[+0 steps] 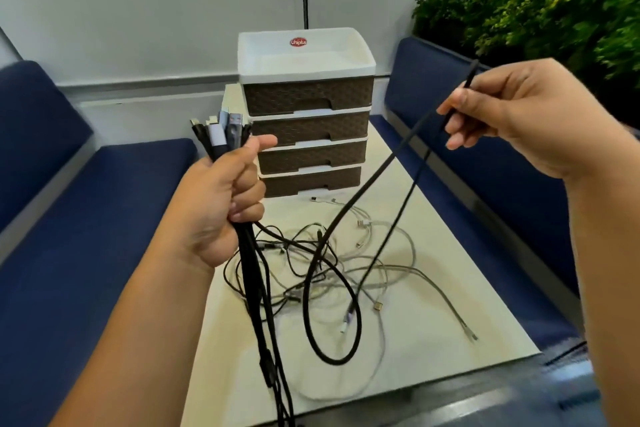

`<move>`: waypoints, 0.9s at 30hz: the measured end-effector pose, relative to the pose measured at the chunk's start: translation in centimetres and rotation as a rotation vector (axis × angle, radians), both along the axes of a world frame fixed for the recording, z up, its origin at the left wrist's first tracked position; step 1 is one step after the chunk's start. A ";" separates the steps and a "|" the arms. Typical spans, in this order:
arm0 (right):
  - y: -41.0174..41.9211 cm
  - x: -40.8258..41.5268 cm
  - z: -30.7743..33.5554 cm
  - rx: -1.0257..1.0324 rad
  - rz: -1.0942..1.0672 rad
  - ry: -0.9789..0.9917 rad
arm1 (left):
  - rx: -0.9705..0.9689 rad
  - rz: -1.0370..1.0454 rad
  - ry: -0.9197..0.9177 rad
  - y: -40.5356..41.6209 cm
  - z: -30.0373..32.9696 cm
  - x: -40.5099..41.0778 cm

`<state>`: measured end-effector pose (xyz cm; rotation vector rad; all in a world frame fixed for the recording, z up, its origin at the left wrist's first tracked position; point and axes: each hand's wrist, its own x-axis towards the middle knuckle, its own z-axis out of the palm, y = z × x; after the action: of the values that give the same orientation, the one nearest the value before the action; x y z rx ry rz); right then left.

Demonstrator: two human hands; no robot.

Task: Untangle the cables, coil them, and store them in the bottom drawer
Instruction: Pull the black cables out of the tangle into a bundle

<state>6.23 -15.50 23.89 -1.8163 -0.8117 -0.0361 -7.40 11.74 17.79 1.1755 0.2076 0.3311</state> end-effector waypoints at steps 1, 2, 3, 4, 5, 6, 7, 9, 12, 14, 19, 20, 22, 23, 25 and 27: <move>-0.8 -0.2 -0.5 -0.018 -0.002 0.021 | 0.007 0.008 0.000 -0.7 0.0 -0.5; -1.5 -0.4 -0.9 -0.033 0.007 0.035 | 0.014 0.017 0.001 -1.4 0.0 -0.9; -2.1 -0.8 -1.3 -0.045 0.021 0.050 | 0.021 0.026 0.001 -2.2 -0.1 -1.4; -2.9 -1.2 -1.7 -0.052 0.034 0.062 | 0.027 0.032 0.001 -3.0 -0.2 -1.9; -3.5 -1.6 -2.1 -0.057 0.046 0.074 | 0.032 0.029 -0.004 -3.7 -0.2 -2.2; -4.3 -2.1 -2.4 -0.059 0.060 0.088 | 0.039 0.027 -0.009 -4.5 -0.2 -2.8; -4.9 -2.6 -2.8 -0.060 0.074 0.106 | 0.046 0.027 -0.014 -5.1 -0.2 -3.2; -6.2 -3.5 -3.7 -0.067 0.104 0.161 | 0.064 0.030 -0.026 -6.5 -0.1 -4.4; -7.4 -5.0 -6.2 -0.121 0.147 0.268 | 0.082 0.040 -0.046 -8.2 0.2 -6.1; -7.8 -6.1 -8.5 -0.171 0.178 0.339 | 0.091 0.042 -0.063 -9.4 0.5 -7.2; -8.1 -8.9 -13.9 -0.286 0.277 0.493 | 0.141 0.057 -0.097 -11.9 1.4 -9.5; -8.1 -9.3 -15.0 -0.307 0.303 0.526 | 0.149 0.057 -0.100 -12.2 1.6 -9.8; -8.3 -10.2 -17.3 -0.386 0.368 0.593 | 0.158 0.063 -0.108 -12.8 1.9 -10.5; -8.3 -10.6 -18.6 -0.450 0.399 0.623 | 0.159 0.064 -0.115 -13.0 2.0 -10.9; -8.5 -11.2 -21.4 -0.588 0.452 0.682 | 0.155 0.063 -0.129 -13.3 2.3 -11.4; -8.8 -11.5 -23.7 -0.683 0.494 0.756 | 0.159 0.069 -0.140 -13.6 2.3 -11.9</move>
<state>-5.29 -24.32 0.16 -1.9483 -0.7235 1.3012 -19.31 -1.90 20.12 1.2986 0.1004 0.4964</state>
